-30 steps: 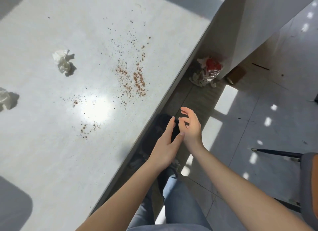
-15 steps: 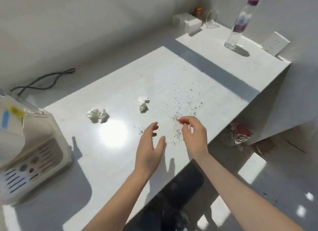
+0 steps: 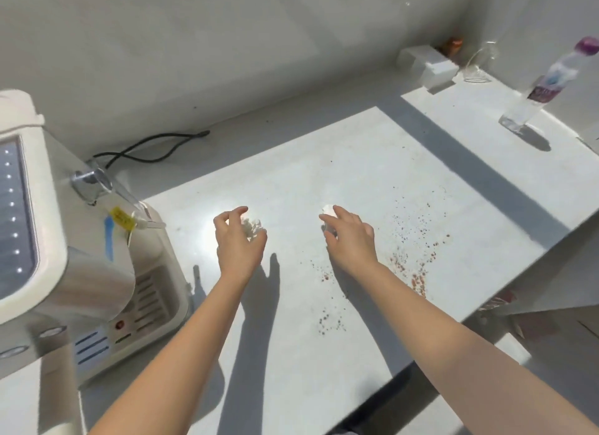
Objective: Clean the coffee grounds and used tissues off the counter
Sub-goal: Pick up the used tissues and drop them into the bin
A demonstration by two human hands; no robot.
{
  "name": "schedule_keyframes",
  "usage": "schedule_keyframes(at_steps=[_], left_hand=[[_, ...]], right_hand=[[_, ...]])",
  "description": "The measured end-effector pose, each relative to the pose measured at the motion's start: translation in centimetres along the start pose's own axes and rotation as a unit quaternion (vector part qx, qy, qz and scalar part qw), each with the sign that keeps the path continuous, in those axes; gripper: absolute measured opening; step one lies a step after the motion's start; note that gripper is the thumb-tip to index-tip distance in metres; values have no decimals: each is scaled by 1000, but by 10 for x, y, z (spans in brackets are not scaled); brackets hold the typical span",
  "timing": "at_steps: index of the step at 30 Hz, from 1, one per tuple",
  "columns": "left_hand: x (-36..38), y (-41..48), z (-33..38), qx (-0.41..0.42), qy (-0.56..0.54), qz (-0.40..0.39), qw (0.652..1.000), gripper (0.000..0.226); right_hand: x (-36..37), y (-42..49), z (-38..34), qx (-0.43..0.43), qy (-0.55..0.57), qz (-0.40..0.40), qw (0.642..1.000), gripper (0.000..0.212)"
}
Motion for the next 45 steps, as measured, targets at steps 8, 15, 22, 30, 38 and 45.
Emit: schedule_keyframes(at_steps=[8,15,22,30,38,45], left_hand=[[12,18,-24,21,74,-21,997,41],[6,17,-26,11,-22,8,1000,40],[3,-11,-1,65,-77,29,995,7],[38,-72,49,96,-153,-3,984,5],[105,-171,78,144,-170,-107,969,14],[182,-265,42,130,-103,-194,967,15]], right_hand=[[14,5,-5,-44,-38,58,997,24],[15,5,-10,-59,-2,81,995,24],[12,-9,-11,-28,89,60,994,30],[-33,-57,-10,-28,199,131,971,20],[-74,-137,76,73,281,237,927,29],[-49,-228,151,181,333,321,868,31]])
Point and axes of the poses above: each hand's wrist, its own y-axis towards the middle knuckle, its own x-axis out of the palm, z = x × y, the point moved 8 cm from there along y, towards the middle knuckle, and after that the axes turned 5 degrees about -x, right-handed, at the moved point
